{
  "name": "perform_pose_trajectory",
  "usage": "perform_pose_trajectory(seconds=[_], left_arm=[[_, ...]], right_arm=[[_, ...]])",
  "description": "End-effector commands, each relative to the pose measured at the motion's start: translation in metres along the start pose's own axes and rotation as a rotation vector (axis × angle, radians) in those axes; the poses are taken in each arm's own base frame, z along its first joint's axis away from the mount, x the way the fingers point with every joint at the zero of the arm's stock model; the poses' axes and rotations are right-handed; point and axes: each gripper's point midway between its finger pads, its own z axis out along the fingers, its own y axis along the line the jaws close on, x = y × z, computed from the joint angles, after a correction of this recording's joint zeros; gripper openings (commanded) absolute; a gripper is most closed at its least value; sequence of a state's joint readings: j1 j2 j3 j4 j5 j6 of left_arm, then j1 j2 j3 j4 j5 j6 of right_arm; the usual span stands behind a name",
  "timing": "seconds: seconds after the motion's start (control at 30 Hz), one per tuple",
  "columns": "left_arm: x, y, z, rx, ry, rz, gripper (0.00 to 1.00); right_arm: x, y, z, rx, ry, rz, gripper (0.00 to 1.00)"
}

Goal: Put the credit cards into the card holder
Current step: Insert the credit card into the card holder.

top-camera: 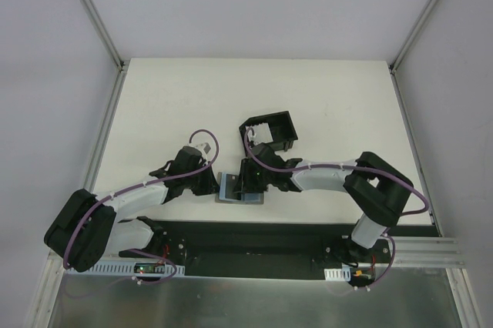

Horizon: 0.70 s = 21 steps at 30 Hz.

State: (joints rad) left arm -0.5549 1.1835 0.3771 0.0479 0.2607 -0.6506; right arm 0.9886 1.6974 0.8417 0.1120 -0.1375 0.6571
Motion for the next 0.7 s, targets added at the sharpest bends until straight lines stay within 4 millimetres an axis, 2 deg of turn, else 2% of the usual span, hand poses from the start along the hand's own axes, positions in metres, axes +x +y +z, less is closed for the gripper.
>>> perform_pose_trajectory(seconds=[0.0, 0.2, 0.43, 0.67], left_arm=[[0.013, 0.017, -0.001, -0.062, 0.034, -0.008, 0.0], [0.014, 0.018, -0.001, -0.061, 0.039, -0.006, 0.0], [0.015, 0.018, -0.001, -0.06, 0.037, -0.007, 0.0], [0.015, 0.018, -0.001, -0.061, 0.039, -0.006, 0.0]], right_arm=[[-0.018, 0.018, -0.014, -0.038, -0.072, -0.043, 0.37], [-0.022, 0.018, -0.016, -0.042, -0.096, -0.045, 0.37], [-0.017, 0.005, -0.008, 0.004, -0.074, -0.03, 0.38], [-0.009, 0.012, 0.002, -0.023, -0.012, -0.022, 0.38]])
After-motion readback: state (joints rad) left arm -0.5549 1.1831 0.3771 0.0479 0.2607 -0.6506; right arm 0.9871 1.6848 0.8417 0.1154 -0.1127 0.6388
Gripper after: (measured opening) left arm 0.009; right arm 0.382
